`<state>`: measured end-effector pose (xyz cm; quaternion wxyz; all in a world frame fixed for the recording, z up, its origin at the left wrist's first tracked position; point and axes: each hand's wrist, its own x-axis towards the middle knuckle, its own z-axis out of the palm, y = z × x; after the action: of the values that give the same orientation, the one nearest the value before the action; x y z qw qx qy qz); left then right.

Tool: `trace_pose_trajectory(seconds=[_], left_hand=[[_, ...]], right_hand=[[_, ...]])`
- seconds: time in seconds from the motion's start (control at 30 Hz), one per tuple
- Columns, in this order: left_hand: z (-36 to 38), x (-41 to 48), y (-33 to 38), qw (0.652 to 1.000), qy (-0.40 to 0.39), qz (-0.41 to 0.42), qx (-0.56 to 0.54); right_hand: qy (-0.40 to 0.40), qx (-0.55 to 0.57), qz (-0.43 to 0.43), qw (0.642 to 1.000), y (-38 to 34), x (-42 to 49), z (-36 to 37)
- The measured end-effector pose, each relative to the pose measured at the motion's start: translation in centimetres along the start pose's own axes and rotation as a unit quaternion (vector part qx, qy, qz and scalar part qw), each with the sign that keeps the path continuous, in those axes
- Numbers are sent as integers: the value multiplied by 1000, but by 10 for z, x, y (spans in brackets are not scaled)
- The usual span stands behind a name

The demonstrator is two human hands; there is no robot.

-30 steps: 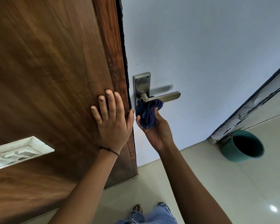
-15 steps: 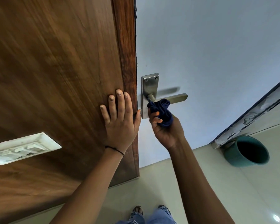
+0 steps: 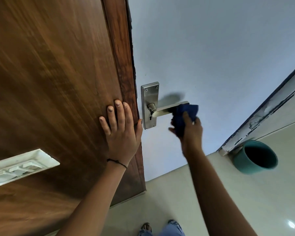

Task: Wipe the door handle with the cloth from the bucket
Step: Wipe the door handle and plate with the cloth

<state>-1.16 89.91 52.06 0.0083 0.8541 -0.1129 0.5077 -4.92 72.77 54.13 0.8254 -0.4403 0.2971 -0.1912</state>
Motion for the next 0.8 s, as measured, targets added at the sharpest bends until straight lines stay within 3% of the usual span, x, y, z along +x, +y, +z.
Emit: trace_pose_trajectory(seconds=[0.2,0.37,0.5,0.63,0.73,0.8], left_hand=[[-5,1,-3,1000,-11,21,-5],[-17,21,-9,996,11,24,-84],[-20,45,-8,997,37,37,-59],[-16,41,-8,996,35,74,-23],[-15,40,-8,996,39,77,-15],[-14,40,-6,996,45,77,-15]], right_hand=[[-67,-280,-107,952,47,-42,28],[49,-267,-183,945,24,-21,9],[-10,-313,-257,915,34,-32,20],[-78,-423,-334,839,53,-38,15],[36,-399,-309,863,34,-5,2],[92,-413,-312,851,22,9,0]])
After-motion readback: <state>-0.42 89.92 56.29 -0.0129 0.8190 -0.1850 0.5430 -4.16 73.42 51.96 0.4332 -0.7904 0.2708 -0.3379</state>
